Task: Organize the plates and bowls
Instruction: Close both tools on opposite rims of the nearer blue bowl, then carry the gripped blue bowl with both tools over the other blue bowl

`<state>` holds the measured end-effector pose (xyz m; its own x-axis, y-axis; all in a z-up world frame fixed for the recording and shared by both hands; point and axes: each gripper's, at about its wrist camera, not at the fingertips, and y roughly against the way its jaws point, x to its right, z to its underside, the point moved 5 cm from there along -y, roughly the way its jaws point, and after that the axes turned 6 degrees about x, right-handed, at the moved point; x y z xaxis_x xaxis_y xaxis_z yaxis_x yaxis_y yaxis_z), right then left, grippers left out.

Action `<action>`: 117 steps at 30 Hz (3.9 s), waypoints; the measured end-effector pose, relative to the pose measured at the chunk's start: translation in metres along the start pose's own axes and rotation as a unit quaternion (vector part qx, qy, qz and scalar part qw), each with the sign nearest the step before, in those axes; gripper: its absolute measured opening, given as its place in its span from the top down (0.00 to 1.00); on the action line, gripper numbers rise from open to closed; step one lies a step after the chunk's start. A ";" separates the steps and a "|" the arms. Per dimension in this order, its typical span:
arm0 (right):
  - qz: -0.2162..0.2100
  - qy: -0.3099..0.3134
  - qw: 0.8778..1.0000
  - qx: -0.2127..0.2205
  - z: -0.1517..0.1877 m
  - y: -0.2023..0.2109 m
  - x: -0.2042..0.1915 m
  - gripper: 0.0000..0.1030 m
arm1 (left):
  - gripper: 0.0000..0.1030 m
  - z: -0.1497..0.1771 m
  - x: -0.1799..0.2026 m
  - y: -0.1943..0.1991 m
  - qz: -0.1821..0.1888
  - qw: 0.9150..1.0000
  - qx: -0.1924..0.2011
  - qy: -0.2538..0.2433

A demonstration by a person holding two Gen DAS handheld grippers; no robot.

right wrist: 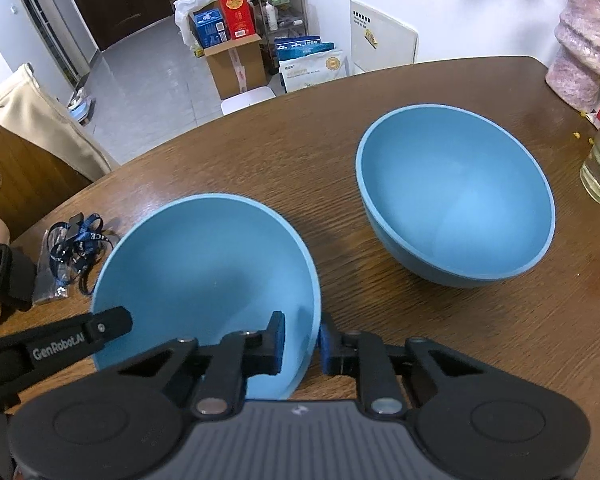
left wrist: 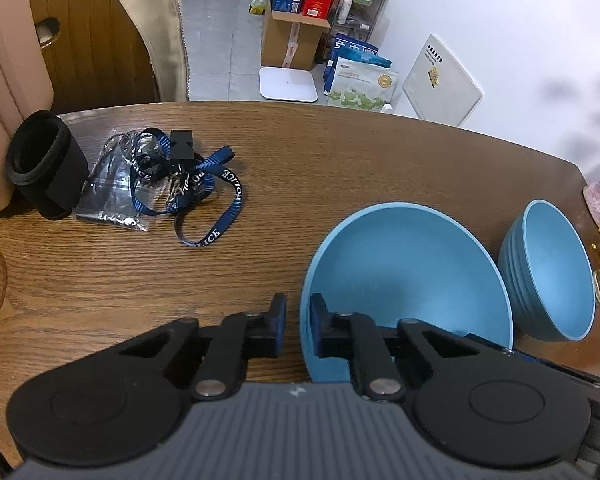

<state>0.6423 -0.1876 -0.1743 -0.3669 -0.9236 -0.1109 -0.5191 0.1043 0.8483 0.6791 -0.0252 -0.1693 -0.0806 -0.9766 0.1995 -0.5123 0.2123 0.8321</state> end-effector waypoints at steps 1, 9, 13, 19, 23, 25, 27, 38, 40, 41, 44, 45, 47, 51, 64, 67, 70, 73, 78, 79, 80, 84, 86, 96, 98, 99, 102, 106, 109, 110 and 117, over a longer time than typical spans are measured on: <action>0.000 -0.002 1.000 0.000 0.000 -0.001 0.001 0.87 | 0.90 0.000 0.000 0.000 0.001 1.000 0.000 -0.001; -0.008 -0.005 1.000 0.003 0.001 -0.003 0.003 0.93 | 0.92 0.001 0.003 -0.001 0.001 1.000 0.003 -0.007; -0.010 -0.005 1.000 0.005 0.002 -0.002 0.003 0.93 | 0.92 0.001 0.004 0.000 0.001 1.000 0.007 -0.007; -0.012 -0.002 1.000 0.010 0.004 0.002 0.003 0.93 | 0.92 -0.001 0.003 0.005 0.000 1.000 0.013 -0.012; -0.014 0.000 1.000 0.016 0.004 0.006 0.001 0.92 | 0.92 -0.001 0.003 0.010 0.000 1.000 0.018 -0.013; -0.014 0.003 1.000 0.020 0.004 0.009 0.001 0.92 | 0.92 -0.001 0.003 0.012 0.000 1.000 0.021 -0.013; -0.014 0.004 1.000 0.022 0.005 0.012 0.000 0.92 | 0.92 -0.001 0.003 0.016 0.000 1.000 0.024 -0.014; -0.021 0.002 0.999 0.037 0.012 0.033 0.000 0.92 | 0.92 0.001 0.003 0.037 0.002 0.999 0.038 -0.016; -0.023 0.001 0.999 0.041 0.014 0.038 0.001 0.92 | 0.92 0.002 0.003 0.043 0.002 0.999 0.042 -0.017; -0.023 0.000 0.999 0.043 0.014 0.041 0.001 0.92 | 0.92 0.003 0.003 0.047 0.003 0.999 0.044 -0.017; -0.024 0.001 0.998 0.050 0.016 0.050 0.001 0.92 | 0.92 0.006 0.004 0.056 0.004 0.999 0.050 -0.017; -0.024 0.002 0.998 0.052 0.017 0.053 0.000 0.92 | 0.92 0.006 0.004 0.060 0.004 0.998 0.052 -0.017; -0.026 0.002 0.998 0.055 0.019 0.059 -0.001 0.92 | 0.92 0.008 0.005 0.066 0.004 0.998 0.056 -0.018; -0.029 0.002 0.998 0.061 0.023 0.071 -0.001 0.92 | 0.92 0.013 0.005 0.080 0.005 0.998 0.064 -0.022; -0.035 0.010 0.996 0.080 0.043 0.118 0.004 0.92 | 0.92 0.039 0.008 0.129 0.011 0.996 0.088 -0.026; -0.039 0.014 0.996 0.082 0.048 0.127 0.007 0.92 | 0.92 0.048 0.009 0.140 0.011 0.995 0.092 -0.024; -0.043 0.017 0.995 0.084 0.053 0.137 0.011 0.92 | 0.92 0.056 0.012 0.150 0.010 0.995 0.096 -0.021; -0.048 0.017 0.995 0.086 0.058 0.146 0.016 0.92 | 0.92 0.063 0.014 0.158 0.008 0.995 0.102 -0.019; -0.052 0.023 0.995 0.087 0.065 0.158 0.024 0.92 | 0.92 0.076 0.022 0.172 0.007 0.994 0.107 -0.017; -0.052 0.024 0.995 0.088 0.066 0.161 0.026 0.92 | 0.92 0.079 0.023 0.174 0.008 0.994 0.107 -0.016; -0.053 0.026 0.994 0.088 0.068 0.164 0.028 0.92 | 0.92 0.081 0.024 0.177 0.008 0.994 0.109 -0.014; -0.058 0.033 0.994 0.090 0.073 0.175 0.034 0.92 | 0.92 0.091 0.027 0.187 0.009 0.993 0.114 -0.009; -0.060 0.036 0.993 0.090 0.078 0.180 0.038 0.92 | 0.92 0.095 0.030 0.192 0.009 0.993 0.117 -0.006; -0.065 0.047 0.993 0.088 0.100 0.199 0.051 0.92 | 0.92 0.122 0.040 0.210 0.002 0.993 0.120 -0.006; -0.066 0.049 0.993 0.088 0.104 0.202 0.054 0.92 | 0.92 0.127 0.042 0.213 0.001 0.993 0.121 -0.006; -0.067 0.050 0.993 0.088 0.106 0.204 0.055 0.92 | 0.92 0.130 0.042 0.215 0.001 0.993 0.120 -0.006; -0.069 0.053 0.992 0.088 0.113 0.209 0.058 0.92 | 0.92 0.136 0.044 0.219 0.000 0.993 0.119 -0.006; -0.071 0.057 0.992 0.085 0.122 0.213 0.062 0.91 | 0.92 0.145 0.046 0.224 -0.001 0.993 0.120 -0.005; -0.071 0.059 0.992 0.085 0.127 0.217 0.065 0.91 | 0.92 0.153 0.048 0.227 0.000 0.993 0.119 -0.011; -0.071 0.060 0.992 0.085 0.129 0.218 0.067 0.91 | 0.92 0.156 0.048 0.228 0.000 0.993 0.119 -0.011; -0.073 0.063 0.992 0.082 0.141 0.225 0.074 0.91 | 0.92 0.171 0.052 0.235 -0.001 0.993 0.117 -0.012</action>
<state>0.3898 -0.1810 -0.0646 -0.1831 -0.9712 -0.1522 -0.6825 0.0142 0.7307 0.4086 -0.0320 -0.0518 -0.0994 -0.9780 0.1834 -0.6972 0.1999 0.6885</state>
